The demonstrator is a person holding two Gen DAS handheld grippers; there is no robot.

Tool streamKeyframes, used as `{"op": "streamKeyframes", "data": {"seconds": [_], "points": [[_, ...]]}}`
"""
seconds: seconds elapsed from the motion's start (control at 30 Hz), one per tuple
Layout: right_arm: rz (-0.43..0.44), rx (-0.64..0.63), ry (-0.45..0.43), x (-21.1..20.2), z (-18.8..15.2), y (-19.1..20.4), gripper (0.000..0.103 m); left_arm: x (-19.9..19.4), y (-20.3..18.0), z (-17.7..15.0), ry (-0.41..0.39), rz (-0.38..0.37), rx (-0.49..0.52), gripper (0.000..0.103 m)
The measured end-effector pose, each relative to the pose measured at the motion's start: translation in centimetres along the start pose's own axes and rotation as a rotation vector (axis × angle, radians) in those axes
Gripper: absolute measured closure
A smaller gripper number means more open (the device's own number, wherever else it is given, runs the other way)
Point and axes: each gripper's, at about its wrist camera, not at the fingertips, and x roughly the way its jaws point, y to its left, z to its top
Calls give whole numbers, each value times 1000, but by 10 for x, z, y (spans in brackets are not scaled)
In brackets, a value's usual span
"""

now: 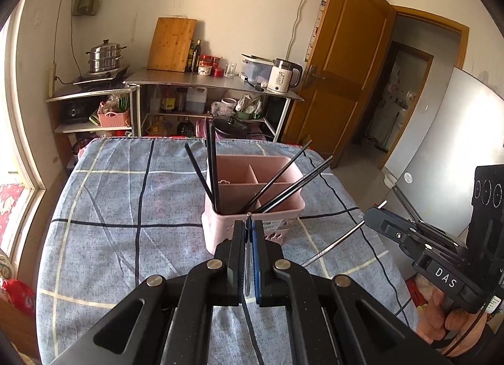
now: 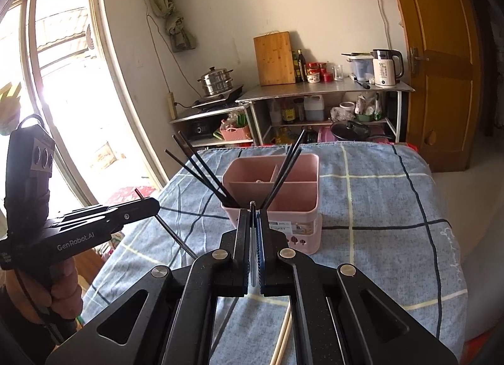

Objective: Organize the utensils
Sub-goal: 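Lift both metal chopsticks and carry them above the pink basket, then lower the metal chopsticks into the basket and open both tools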

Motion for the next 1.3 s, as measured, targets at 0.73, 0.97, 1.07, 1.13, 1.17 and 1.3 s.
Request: {"op": "streamKeyframes", "data": {"seconds": [0.73,0.97,1.07,1.13,1.17,1.3], "points": [[-9,2,-118,27,72,-1,99,35,6,87,-114,37,-8,99],[-19,14,-73,45,63,-6,99,54,13,76,-94,43,-19,99],[-20,9,-50,52,59,-6,99,54,10,72,-104,40,-1,99],[-24,3,-32,58,57,-6,99,55,6,71,-104,47,18,99],[-27,3,-23,60,55,-6,99,57,5,72,-102,58,31,99],[-32,1,10,68,51,-6,99,63,1,74,-93,85,64,99]]}}
